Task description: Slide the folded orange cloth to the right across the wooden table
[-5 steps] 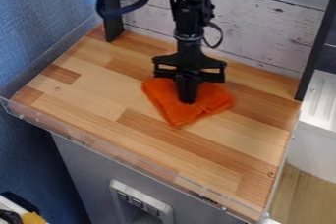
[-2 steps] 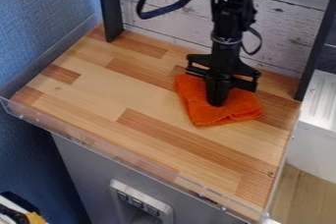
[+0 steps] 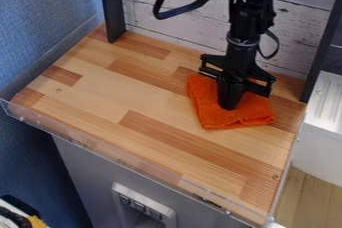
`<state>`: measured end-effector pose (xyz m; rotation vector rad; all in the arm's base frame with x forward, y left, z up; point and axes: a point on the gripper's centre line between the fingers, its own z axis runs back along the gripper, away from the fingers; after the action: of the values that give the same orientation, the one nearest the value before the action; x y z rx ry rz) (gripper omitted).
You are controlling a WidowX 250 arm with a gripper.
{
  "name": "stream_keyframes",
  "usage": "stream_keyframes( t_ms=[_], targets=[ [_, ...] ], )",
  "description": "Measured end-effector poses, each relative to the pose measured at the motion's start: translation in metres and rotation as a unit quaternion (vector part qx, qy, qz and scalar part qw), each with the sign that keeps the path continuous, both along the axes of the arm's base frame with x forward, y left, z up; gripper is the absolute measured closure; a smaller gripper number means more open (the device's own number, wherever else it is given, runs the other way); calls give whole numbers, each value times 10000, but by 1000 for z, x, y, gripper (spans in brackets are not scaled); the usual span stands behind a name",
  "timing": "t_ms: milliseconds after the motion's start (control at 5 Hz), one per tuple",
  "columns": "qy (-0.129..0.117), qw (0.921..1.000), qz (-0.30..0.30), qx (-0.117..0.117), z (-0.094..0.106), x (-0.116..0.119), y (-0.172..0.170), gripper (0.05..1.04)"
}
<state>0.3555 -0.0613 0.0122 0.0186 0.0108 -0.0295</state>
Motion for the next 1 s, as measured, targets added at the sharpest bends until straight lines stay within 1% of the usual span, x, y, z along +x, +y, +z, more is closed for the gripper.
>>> stream_keyframes(
  t_ms=[200, 400, 600, 800, 1000],
  targets=[
    [61, 10000, -64, 13, 9, 4, -3, 867],
    [85, 10000, -47, 6, 14, 6, -3, 617],
    [46, 10000, -27, -35, 17, 9, -5, 311],
    [5, 10000, 3, -69, 20, 12, -7, 89],
    [-54, 9999, 79, -93, 20, 13, -7, 83]
  ],
)
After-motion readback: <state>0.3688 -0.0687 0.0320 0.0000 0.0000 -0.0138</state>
